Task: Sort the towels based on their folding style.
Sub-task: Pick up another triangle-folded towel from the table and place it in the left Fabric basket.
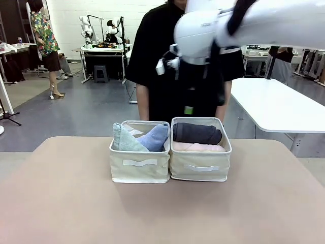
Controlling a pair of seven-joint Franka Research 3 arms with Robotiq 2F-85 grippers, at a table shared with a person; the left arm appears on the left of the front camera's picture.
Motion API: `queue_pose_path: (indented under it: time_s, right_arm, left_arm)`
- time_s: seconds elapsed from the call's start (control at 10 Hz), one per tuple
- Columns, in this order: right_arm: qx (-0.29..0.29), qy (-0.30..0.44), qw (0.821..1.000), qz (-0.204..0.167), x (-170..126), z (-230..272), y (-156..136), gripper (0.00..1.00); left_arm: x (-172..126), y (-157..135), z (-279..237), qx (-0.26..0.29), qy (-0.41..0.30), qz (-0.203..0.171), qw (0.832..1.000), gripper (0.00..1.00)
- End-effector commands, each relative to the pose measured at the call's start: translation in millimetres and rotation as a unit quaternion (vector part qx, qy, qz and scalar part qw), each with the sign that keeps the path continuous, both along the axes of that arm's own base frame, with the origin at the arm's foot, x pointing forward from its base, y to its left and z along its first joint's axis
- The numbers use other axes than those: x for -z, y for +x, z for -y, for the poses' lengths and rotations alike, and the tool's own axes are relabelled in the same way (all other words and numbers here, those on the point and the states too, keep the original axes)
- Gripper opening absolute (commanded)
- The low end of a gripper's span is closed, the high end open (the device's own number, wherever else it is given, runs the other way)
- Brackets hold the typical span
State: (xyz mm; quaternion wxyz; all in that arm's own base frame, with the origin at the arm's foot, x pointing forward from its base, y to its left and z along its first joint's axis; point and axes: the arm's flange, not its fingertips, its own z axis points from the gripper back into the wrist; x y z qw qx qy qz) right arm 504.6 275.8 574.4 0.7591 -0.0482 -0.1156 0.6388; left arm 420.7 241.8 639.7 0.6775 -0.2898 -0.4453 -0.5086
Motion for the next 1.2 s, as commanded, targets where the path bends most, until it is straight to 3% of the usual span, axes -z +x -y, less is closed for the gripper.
queue_pose_path:
  time_s: [0.0,0.3,0.4,0.9,1.0,1.1]
  right_arm:
    - [0.034,0.028,0.999,0.028,33,60,-57,0.98]
    - [0.079,0.059,0.995,0.023,47,90,-44,0.98]
    - [0.073,0.038,0.996,0.018,26,91,-54,0.98]
    - [0.070,0.045,0.996,0.022,28,91,-55,0.98]
    - [0.008,0.119,0.993,0.005,-15,126,-72,0.98]
    - [0.025,0.196,0.980,0.036,-54,170,-90,0.98]
  left_arm:
    - [0,-2,1,-0.003,0.011,0.000,1.000,1.00]
    - [0,-2,1,-0.003,0.011,0.000,1.000,1.00]
    - [0,-2,1,-0.003,0.011,0.000,1.000,1.00]
    - [0,-2,1,-0.003,0.011,0.000,1.000,1.00]
    - [0,-2,1,-0.003,0.011,0.000,1.000,1.00]
    - [0,-2,1,-0.003,0.011,0.000,1.000,1.00]
